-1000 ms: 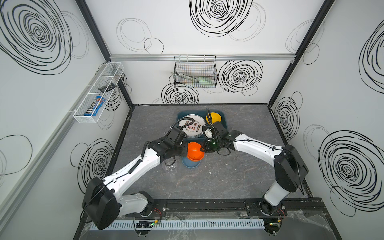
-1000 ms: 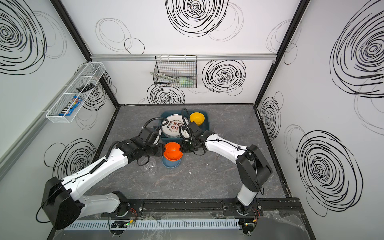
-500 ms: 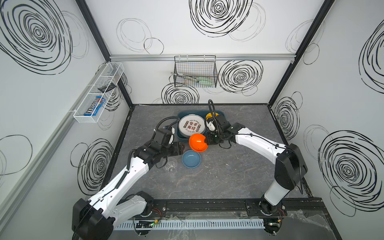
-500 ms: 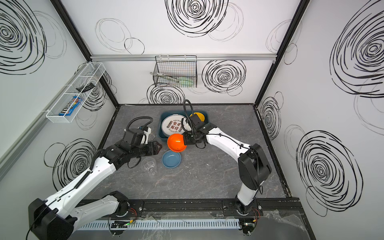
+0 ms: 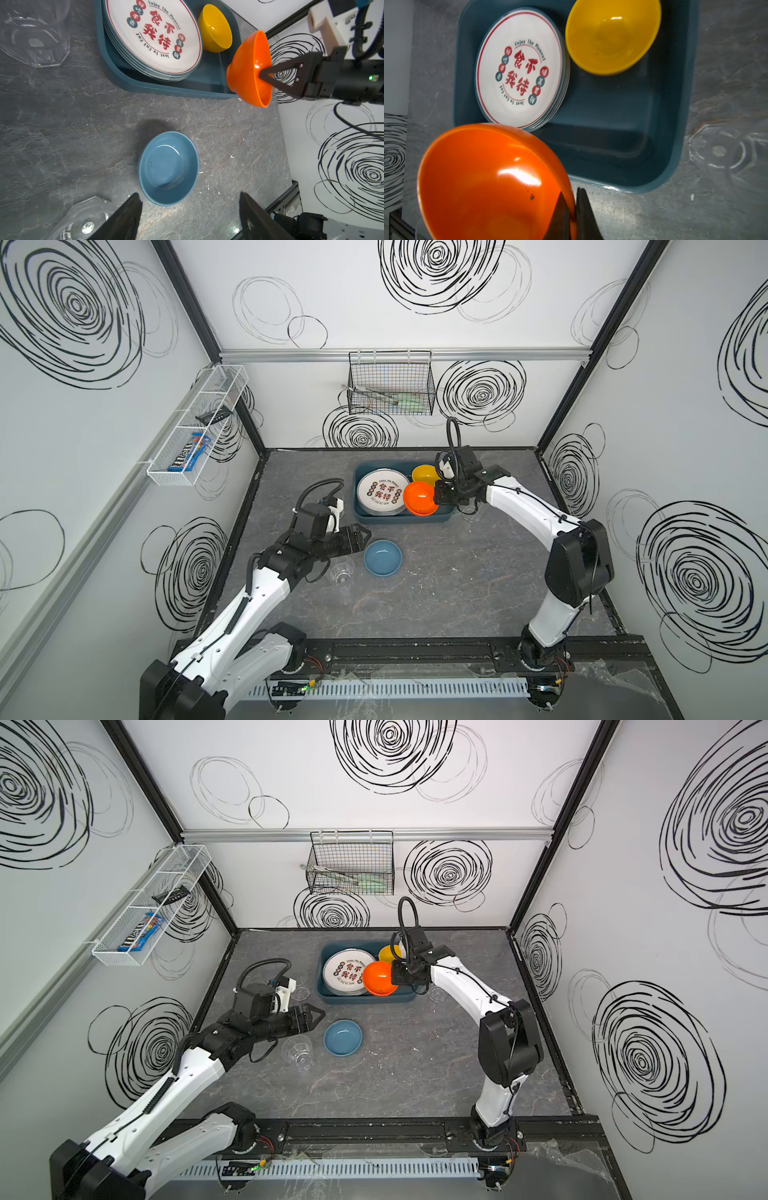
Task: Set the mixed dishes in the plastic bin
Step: 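Lower the orange bowl onto the yellow bowl in the bin with the right gripper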
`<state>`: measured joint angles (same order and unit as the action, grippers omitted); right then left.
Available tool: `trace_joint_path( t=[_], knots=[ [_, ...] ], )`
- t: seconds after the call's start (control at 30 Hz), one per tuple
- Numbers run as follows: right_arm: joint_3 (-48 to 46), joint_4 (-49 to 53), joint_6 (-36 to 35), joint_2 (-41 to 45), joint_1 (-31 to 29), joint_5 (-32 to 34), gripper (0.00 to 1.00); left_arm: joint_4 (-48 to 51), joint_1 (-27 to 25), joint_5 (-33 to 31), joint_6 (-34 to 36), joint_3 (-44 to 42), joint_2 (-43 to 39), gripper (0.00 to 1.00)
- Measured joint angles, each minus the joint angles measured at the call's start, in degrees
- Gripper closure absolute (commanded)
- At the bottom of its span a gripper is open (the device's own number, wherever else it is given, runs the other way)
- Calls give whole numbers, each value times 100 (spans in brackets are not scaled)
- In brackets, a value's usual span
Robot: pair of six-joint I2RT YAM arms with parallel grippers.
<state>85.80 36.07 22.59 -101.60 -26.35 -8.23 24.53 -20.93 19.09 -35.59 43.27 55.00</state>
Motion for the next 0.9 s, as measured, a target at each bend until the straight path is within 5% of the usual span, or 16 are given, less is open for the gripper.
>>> trace_joint_path(
  t=[0.9],
  knots=[
    [2994, 702, 31, -2376, 894, 361, 93, -481, 11, 442, -216, -142, -9, 16]
  ],
)
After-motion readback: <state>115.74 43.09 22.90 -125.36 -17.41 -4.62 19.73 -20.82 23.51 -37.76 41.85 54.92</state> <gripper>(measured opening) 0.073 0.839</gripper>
